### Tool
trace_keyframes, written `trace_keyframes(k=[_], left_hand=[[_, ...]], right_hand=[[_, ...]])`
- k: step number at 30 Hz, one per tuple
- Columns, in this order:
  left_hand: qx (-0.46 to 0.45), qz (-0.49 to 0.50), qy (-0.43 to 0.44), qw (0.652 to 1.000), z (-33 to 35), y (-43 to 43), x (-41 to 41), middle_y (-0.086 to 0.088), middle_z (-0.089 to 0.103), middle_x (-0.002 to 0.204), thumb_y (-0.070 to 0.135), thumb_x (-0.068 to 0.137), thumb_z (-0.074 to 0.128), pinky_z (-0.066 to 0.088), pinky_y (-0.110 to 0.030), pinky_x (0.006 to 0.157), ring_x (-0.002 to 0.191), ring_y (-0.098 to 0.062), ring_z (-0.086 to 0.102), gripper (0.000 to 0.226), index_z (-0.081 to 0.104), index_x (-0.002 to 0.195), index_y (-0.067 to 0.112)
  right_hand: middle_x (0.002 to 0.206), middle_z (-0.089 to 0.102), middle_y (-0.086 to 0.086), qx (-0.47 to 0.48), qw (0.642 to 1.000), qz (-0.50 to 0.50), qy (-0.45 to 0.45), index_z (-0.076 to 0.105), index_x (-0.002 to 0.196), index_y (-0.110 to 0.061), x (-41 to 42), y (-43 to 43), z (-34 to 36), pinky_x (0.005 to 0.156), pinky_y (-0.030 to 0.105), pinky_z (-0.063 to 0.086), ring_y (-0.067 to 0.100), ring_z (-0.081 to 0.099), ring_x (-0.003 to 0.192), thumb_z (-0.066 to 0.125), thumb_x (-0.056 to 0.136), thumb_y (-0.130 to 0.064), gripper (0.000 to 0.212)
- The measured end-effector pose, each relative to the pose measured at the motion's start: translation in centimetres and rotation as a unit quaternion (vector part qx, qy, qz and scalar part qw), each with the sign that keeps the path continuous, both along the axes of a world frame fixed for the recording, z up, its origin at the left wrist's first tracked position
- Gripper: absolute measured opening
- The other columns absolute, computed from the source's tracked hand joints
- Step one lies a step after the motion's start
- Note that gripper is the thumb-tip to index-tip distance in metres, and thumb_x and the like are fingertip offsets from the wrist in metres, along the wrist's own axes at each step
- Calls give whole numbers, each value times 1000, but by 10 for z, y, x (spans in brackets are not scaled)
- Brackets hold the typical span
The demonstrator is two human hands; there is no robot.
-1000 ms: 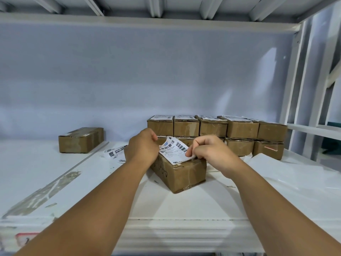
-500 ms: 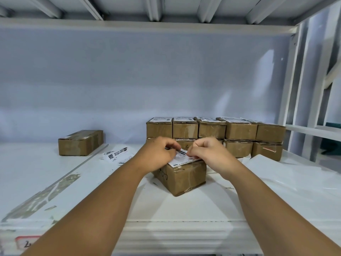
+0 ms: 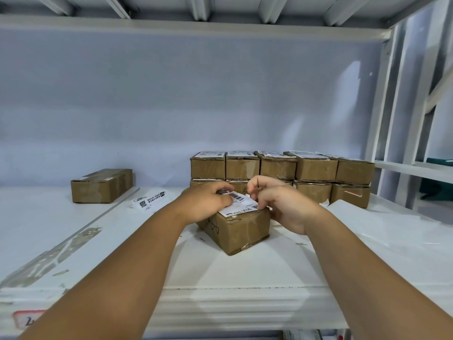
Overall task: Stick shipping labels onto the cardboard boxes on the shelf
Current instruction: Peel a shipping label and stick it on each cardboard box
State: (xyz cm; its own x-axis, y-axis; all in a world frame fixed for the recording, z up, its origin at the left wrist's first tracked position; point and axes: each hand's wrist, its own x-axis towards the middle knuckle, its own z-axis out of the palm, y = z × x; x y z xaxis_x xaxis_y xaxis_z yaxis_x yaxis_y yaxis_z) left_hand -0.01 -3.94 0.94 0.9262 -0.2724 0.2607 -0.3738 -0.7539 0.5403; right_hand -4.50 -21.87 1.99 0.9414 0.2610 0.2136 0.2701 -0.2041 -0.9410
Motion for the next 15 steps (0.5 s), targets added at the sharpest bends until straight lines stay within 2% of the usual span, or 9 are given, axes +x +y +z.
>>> trace_keyframes(k=[4,6,9,11,13,15], left_hand=[[-15,0,4,1000,-1,-1,0,14,56,129,58,59,46,34,-38,107,123,-13,47,55,58,112,49],[-19,-1,7,1000,-1,-2,-1,14,56,129,62,57,47,33,-38,108,124,-13,47,59,58,114,47],[-16,-21,24,999,0,2,-3,16,53,133,74,48,48,29,-39,111,126,-10,45,81,55,124,45],[34,-29,14,999,6,3,-8,19,45,140,78,55,50,18,-46,115,134,-9,36,82,51,129,43],[59,-57,-3,997,12,4,-16,22,38,145,73,65,57,9,-48,117,140,-5,24,71,53,129,41],[21,-131,37,990,17,9,-21,24,48,136,71,61,64,23,-40,115,133,1,36,66,60,120,43]], right_hand=[[77,52,4,67,997,-25,-33,53,72,-15,7,-5,-2,50,18,34,20,52,86,29,68,23,45],[80,54,6,59,997,-15,-36,55,73,-14,8,-4,-3,52,19,33,19,50,84,26,68,24,48],[81,55,7,64,998,-8,-26,58,74,-14,7,-4,-4,53,21,32,20,48,84,25,68,24,50],[82,57,7,70,997,-6,-16,59,74,-14,9,-6,-4,56,24,30,20,51,84,25,67,23,50],[83,62,5,48,999,-6,-16,60,75,-15,8,-6,-4,55,22,31,14,55,81,27,69,21,50],[81,65,2,19,999,-16,-27,61,76,-16,7,-4,-3,52,18,34,10,55,76,31,72,19,46]])
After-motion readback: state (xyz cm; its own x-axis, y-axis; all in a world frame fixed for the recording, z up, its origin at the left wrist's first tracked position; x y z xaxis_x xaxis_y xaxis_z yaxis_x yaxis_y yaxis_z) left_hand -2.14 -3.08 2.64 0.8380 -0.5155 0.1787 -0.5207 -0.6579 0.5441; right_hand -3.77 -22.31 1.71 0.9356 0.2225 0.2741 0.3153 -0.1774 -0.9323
